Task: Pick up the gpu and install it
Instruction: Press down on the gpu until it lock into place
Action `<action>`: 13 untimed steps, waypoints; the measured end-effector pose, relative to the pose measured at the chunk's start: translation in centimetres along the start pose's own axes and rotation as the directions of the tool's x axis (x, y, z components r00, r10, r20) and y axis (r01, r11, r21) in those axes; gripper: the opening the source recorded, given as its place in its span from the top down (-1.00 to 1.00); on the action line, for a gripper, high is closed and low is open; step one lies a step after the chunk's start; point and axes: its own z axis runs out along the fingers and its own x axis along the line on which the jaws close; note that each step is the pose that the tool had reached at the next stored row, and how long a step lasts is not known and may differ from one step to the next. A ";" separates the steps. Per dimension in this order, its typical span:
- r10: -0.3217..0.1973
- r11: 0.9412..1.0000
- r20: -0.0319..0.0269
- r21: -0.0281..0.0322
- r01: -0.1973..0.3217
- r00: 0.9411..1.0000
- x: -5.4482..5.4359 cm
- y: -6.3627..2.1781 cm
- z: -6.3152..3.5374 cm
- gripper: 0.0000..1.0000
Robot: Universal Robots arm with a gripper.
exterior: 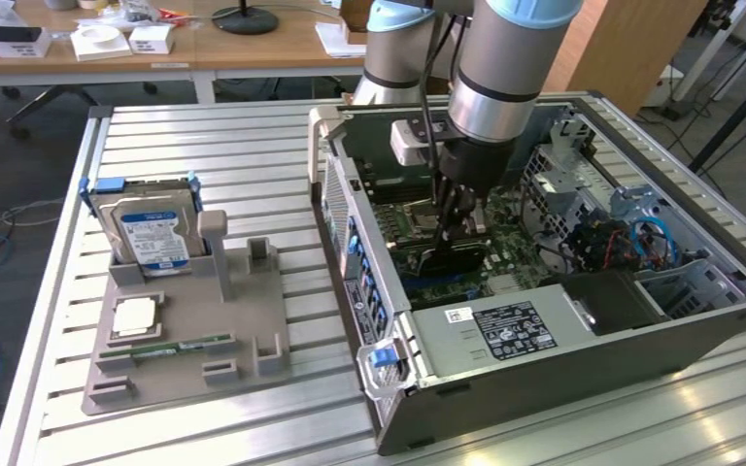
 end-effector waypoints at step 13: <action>0.000 1.000 0.002 0.000 0.000 1.000 0.1 -0.01 0.02 0.80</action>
